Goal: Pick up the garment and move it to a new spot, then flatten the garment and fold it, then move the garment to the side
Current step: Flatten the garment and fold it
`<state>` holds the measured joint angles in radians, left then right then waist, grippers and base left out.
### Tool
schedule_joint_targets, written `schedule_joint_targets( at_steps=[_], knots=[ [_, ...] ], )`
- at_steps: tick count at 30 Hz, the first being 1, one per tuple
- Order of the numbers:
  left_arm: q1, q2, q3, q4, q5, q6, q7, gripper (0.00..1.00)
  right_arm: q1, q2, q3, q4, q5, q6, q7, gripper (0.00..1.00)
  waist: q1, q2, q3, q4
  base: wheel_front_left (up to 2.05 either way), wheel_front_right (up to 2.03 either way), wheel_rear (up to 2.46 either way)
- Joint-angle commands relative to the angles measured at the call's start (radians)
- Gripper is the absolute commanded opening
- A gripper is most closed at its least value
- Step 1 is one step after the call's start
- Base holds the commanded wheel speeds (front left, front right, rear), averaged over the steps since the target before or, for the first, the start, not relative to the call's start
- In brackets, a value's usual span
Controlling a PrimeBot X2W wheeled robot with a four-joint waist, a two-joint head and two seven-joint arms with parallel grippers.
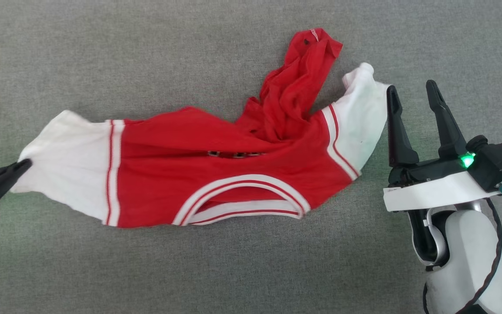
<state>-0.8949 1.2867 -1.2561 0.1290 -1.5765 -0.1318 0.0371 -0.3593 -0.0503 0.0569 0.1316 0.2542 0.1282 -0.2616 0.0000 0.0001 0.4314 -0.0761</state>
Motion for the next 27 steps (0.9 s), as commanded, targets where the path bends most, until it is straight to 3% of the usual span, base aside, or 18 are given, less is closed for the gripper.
schedule_joint_targets(
  at_steps=[1, 15, 16, 17, 18, 19, 27],
  knots=[
    [0.018, -0.012, -0.001, 0.026, -0.021, 0.002, -0.015, 0.0, 0.001, -0.001, -0.004, 0.003, -0.011, 0.005, -0.006, 1.0, 0.0, -0.0001, -0.006, 0.002, 0.0, 0.0, 0.0],
    [0.064, -0.078, 0.011, 0.231, 0.02, 0.002, -0.119, 0.0, 0.024, -0.001, -0.02, 0.0, -0.044, 0.005, -0.006, 1.0, 0.0, -0.0001, -0.021, -0.004, 0.0, 0.0, 0.0],
    [0.066, -0.084, 0.011, 0.232, 0.02, 0.002, -0.126, 0.18, 0.026, -0.001, -0.019, 0.001, -0.048, 0.005, -0.006, 1.0, 0.0, -0.0001, -0.024, -0.003, 0.0, 0.0, 0.0],
    [0.067, -0.089, 0.014, 0.234, 0.017, 0.002, -0.138, 0.43, 0.027, -0.001, -0.019, 0.003, -0.052, 0.005, -0.006, 1.0, 0.0, -0.0001, -0.027, -0.001, 0.0, 0.0, 0.0],
    [0.071, -0.094, 0.016, 0.236, 0.015, 0.002, -0.149, 0.76, 0.028, -0.001, -0.019, 0.005, -0.056, 0.005, -0.006, 1.0, 0.0, -0.0001, -0.031, 0.002, 0.0, 0.0, 0.0],
    [0.077, -0.098, 0.017, 0.239, 0.016, 0.002, -0.162, 1.0, 0.029, -0.001, -0.018, 0.008, -0.062, 0.005, -0.006, 1.0, 0.0, -0.0001, -0.034, 0.004, 0.0, 0.0, 0.0],
    [0.131, -0.142, 0.04, 0.299, 0.069, 0.002, -0.293, 1.0, 0.038, -0.001, -0.007, 0.052, -0.133, 0.005, -0.006, 1.0, 0.0, -0.0001, -0.076, 0.029, 0.0, 0.0, 0.0]
  ],
)
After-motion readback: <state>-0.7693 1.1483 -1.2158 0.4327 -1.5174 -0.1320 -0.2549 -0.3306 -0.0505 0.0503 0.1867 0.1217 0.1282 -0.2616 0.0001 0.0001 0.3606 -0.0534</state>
